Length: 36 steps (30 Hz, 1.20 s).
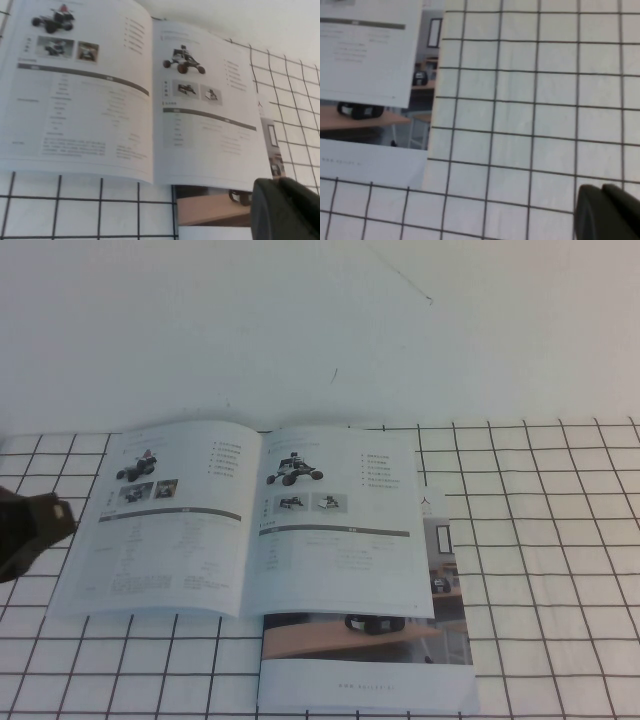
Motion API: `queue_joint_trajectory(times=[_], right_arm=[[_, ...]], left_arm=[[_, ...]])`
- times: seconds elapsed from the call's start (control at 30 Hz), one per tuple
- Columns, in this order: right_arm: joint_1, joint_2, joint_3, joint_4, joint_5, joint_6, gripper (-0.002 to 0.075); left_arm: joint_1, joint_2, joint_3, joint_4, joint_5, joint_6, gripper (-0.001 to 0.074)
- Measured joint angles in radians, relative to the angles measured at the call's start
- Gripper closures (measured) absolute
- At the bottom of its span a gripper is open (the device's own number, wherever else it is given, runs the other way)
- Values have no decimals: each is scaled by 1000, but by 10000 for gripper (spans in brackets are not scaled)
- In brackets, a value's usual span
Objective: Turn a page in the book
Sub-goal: Open the closed book
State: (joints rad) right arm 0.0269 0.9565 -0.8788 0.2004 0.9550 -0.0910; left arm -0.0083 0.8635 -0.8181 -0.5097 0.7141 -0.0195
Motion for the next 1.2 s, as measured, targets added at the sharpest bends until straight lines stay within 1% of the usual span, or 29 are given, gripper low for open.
queue_joint_trajectory(times=[0.23,0.3,0.47,0.53,0.7,0.8,0.97,1.07,1.2], right_arm=[[0,108,1,152,-121,-103,728],[0,140,1,234,-148,-205,728],[0,245,1,579,-168,-576,728],[0,296,1,694,-172,-683,728],[0,423,1,830,-188,-863,715],[5,502,1,915,-192,-963,673],[58,624,1,1049,-209,-1124,550],[103,681,1,1082,-233,-1171,491],[142,735,1,1102,-277,-1193,456]], left_arm=[[0,194,0,-265,-1,311,738],[0,259,0,-325,-4,373,738],[0,417,0,-492,-44,534,738],[0,474,0,-563,-61,592,738],[-2,612,0,-737,-92,771,738],[-26,677,0,-786,-121,871,738],[-94,769,-2,-808,-224,930,738],[-115,820,-23,-805,-270,950,738],[-119,870,-63,-783,-300,959,738]])
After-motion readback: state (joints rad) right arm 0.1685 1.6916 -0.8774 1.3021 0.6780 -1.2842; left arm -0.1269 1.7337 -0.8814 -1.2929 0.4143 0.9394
